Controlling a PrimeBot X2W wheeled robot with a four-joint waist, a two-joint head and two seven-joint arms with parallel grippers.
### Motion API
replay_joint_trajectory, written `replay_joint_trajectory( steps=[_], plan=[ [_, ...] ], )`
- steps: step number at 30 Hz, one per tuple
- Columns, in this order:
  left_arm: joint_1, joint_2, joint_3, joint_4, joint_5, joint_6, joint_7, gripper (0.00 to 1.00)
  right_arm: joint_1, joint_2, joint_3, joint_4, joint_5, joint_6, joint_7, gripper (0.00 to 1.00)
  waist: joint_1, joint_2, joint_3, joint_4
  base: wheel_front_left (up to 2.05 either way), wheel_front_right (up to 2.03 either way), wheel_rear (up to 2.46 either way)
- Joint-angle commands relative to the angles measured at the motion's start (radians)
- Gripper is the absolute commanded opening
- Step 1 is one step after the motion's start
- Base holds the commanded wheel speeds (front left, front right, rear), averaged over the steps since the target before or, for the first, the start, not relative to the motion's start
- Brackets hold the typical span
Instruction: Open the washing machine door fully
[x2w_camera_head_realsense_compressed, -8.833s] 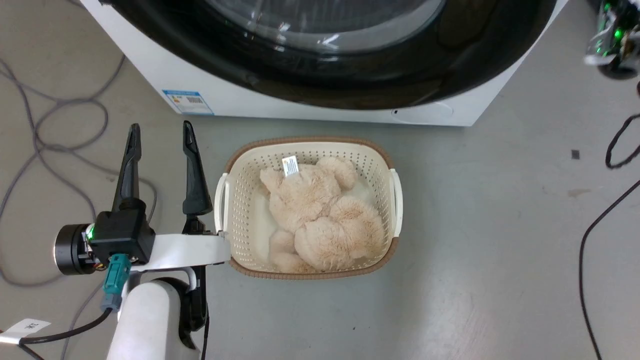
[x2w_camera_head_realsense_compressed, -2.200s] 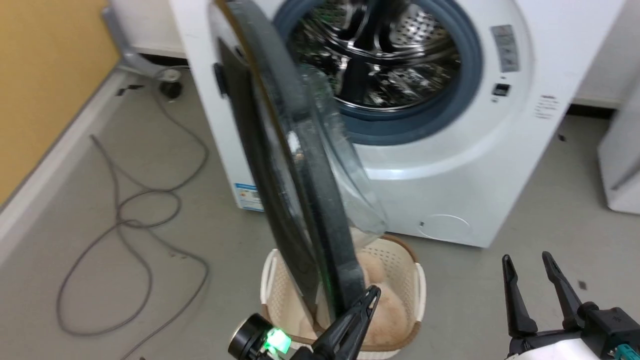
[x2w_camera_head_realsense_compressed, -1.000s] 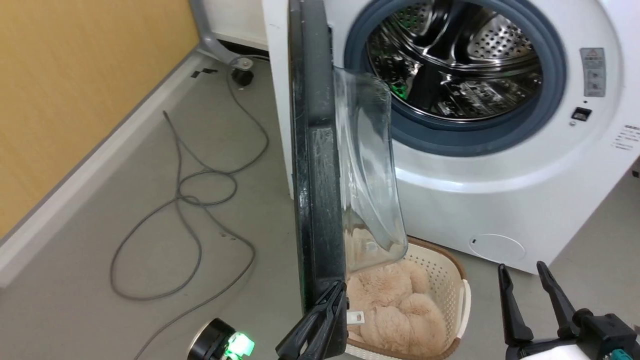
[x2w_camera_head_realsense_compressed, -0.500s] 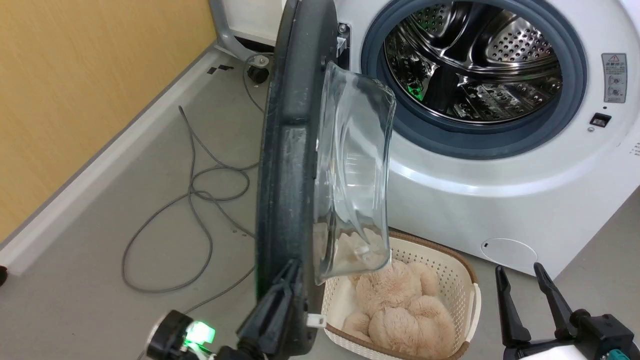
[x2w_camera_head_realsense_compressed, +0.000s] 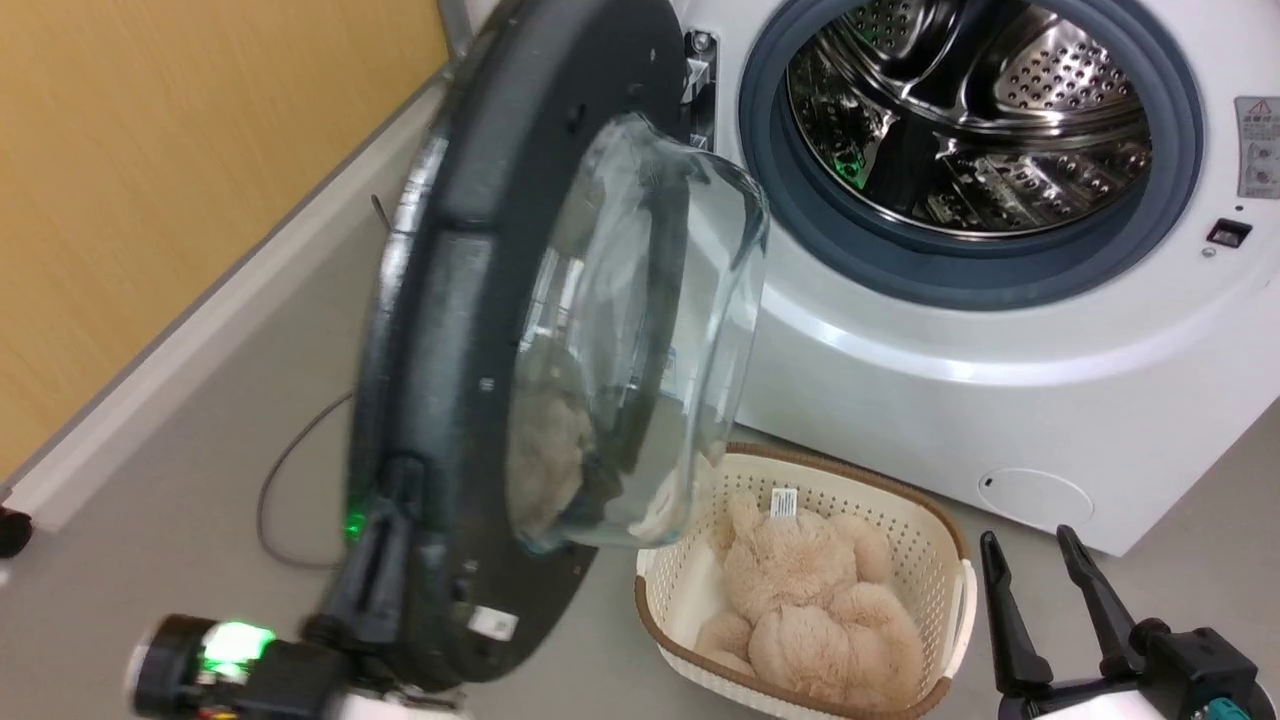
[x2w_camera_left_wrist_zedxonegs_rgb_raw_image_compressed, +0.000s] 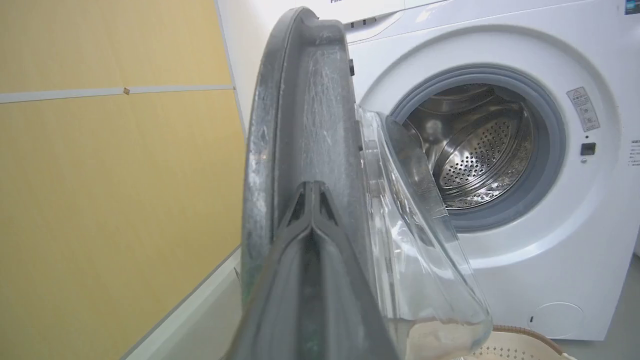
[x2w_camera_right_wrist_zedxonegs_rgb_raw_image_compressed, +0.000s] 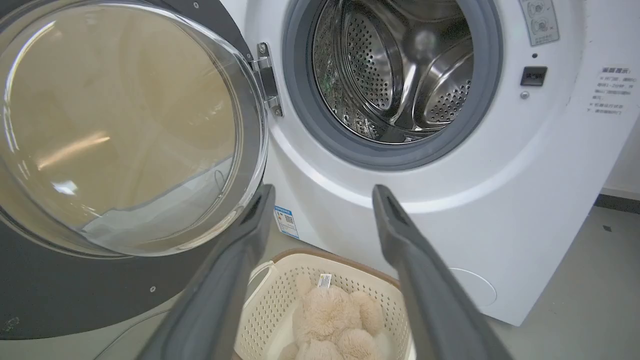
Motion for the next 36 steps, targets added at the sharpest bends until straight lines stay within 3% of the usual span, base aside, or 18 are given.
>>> replay_joint_trajectory(
  steps=[1, 18, 24, 36],
  plan=[
    [0.001, 0.003, 0.025, 0.007, -0.015, 0.009, -0.001, 0.0, -0.003, 0.003, 0.001, -0.003, -0.002, 0.001, -0.004, 1.0, 0.0, 0.0, 0.007, -0.002, 0.0, 0.0, 0.0],
    [-0.103, -0.026, 0.34, 0.109, -0.13, 0.018, -0.001, 0.0, -0.046, 0.003, 0.01, -0.002, -0.04, 0.001, -0.004, 1.0, 0.0, 0.0, 0.08, -0.052, 0.0, 0.0, 0.0],
    [-0.15, -0.027, 0.457, 0.176, -0.166, -0.007, -0.001, 0.0, -0.061, 0.003, 0.013, -0.002, -0.052, 0.001, -0.004, 1.0, 0.0, 0.0, 0.106, -0.075, 0.0, 0.0, 0.0],
    [-0.306, 0.029, 0.621, 0.482, -0.208, -0.09, -0.001, 0.0, -0.087, 0.003, 0.016, 0.001, -0.068, 0.001, -0.004, 1.0, 0.0, 0.0, 0.154, -0.115, 0.0, 0.0, 0.0]
  ],
)
